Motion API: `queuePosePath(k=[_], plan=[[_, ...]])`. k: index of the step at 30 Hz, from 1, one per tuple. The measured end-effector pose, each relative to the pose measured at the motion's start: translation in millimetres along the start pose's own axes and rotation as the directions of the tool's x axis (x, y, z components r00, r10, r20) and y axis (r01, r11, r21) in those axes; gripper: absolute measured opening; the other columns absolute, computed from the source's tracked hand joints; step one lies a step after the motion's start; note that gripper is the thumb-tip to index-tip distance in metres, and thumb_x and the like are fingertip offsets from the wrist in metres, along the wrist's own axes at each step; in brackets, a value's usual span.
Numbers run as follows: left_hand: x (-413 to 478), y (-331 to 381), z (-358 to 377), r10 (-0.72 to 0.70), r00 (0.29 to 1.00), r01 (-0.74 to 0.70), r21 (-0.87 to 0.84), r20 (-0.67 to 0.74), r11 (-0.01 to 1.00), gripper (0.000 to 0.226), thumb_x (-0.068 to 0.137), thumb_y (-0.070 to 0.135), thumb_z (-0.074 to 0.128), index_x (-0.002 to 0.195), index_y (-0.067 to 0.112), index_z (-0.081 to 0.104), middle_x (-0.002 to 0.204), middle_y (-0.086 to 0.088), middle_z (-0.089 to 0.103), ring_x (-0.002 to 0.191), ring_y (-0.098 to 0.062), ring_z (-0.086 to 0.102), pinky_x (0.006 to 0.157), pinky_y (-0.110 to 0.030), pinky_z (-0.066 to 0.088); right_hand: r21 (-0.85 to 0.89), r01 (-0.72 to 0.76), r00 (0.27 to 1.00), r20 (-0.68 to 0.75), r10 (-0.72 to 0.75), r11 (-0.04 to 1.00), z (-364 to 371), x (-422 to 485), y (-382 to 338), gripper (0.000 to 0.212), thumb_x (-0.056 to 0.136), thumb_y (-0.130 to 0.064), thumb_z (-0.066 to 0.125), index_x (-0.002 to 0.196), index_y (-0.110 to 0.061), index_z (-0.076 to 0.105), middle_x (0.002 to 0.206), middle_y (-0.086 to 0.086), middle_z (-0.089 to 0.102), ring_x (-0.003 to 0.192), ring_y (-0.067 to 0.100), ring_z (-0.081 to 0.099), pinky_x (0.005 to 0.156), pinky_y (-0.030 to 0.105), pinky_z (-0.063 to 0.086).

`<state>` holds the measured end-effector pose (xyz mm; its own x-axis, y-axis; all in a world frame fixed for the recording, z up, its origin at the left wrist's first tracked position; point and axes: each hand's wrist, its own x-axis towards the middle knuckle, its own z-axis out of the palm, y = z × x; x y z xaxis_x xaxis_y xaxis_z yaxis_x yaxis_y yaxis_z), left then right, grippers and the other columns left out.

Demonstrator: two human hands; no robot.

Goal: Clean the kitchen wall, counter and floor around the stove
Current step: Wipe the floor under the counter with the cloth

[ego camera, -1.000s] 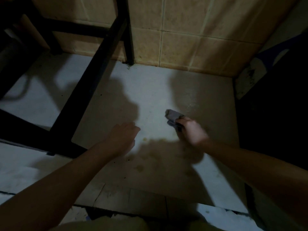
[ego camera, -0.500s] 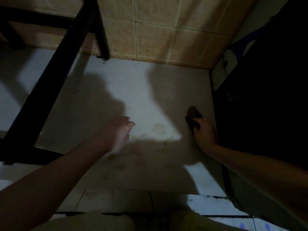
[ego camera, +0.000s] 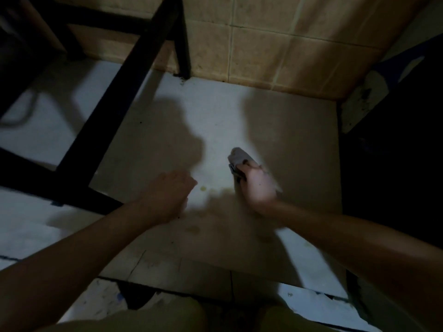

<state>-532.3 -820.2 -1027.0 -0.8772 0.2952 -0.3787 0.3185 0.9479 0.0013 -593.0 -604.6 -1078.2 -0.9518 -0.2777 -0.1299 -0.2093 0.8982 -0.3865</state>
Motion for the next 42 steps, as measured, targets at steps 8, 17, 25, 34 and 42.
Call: queuePosePath(k=[8, 17, 25, 34, 42], plan=[[-34, -16, 14, -0.051, 0.998, 0.049, -0.064, -0.033, 0.997, 0.050, 0.095, 0.021, 0.043, 0.143, 0.020, 0.030, 0.150, -0.003, 0.028, 0.134, -0.022, 0.031, 0.106, -0.036, 0.027, -0.078, 0.155, 0.985, 0.090, -0.148, 0.985, 14, 44, -59, 0.034, 0.089, -0.016, 0.045, 0.121, -0.016, 0.058, 0.124, 0.011, 0.053, 0.109, 0.037, 0.047, 0.086, 0.046, 0.049], [-43, -19, 16, -0.126, 0.992, 0.124, -0.129, -0.014, 0.984, 0.045, 0.092, 0.014, 0.045, 0.136, 0.014, 0.039, 0.141, -0.007, 0.038, 0.124, -0.025, 0.042, 0.101, -0.035, 0.036, -0.076, 0.358, 0.923, 0.183, -0.340, 0.931, 11, 35, -51, 0.036, 0.089, -0.012, 0.050, 0.123, -0.020, 0.058, 0.127, 0.006, 0.054, 0.112, 0.032, 0.046, 0.091, 0.035, 0.044], [-32, -14, 15, -0.083, 0.996, 0.079, -0.142, -0.019, 0.987, 0.050, 0.097, 0.019, 0.041, 0.146, 0.014, 0.028, 0.152, -0.005, 0.028, 0.135, -0.018, 0.032, 0.106, -0.026, 0.022, 0.031, 0.654, 0.738, 0.192, -0.647, 0.756, 42, -21, -41, 0.037, 0.078, -0.004, 0.062, 0.113, -0.016, 0.068, 0.115, 0.012, 0.065, 0.105, 0.035, 0.060, 0.089, 0.032, 0.048], [-38, -15, 15, -0.109, 0.993, 0.102, -0.141, -0.039, 0.985, 0.048, 0.097, 0.018, 0.040, 0.144, 0.014, 0.029, 0.149, -0.005, 0.030, 0.131, -0.019, 0.035, 0.106, -0.028, 0.027, 0.144, 0.487, 0.834, 0.217, -0.508, 0.861, 25, -3, -24, 0.042, 0.084, -0.007, 0.054, 0.123, -0.020, 0.061, 0.128, 0.005, 0.056, 0.118, 0.026, 0.049, 0.093, 0.032, 0.042], [-59, -18, 21, -0.099, 0.994, 0.091, -0.138, -0.049, 0.986, 0.044, 0.097, 0.017, 0.040, 0.140, 0.011, 0.034, 0.145, -0.008, 0.034, 0.127, -0.019, 0.039, 0.100, -0.027, 0.031, 0.179, 0.319, 0.941, 0.059, -0.334, 0.931, 12, 6, -22, 0.038, 0.082, -0.001, 0.055, 0.116, -0.013, 0.065, 0.118, 0.011, 0.062, 0.108, 0.029, 0.056, 0.091, 0.030, 0.042]])
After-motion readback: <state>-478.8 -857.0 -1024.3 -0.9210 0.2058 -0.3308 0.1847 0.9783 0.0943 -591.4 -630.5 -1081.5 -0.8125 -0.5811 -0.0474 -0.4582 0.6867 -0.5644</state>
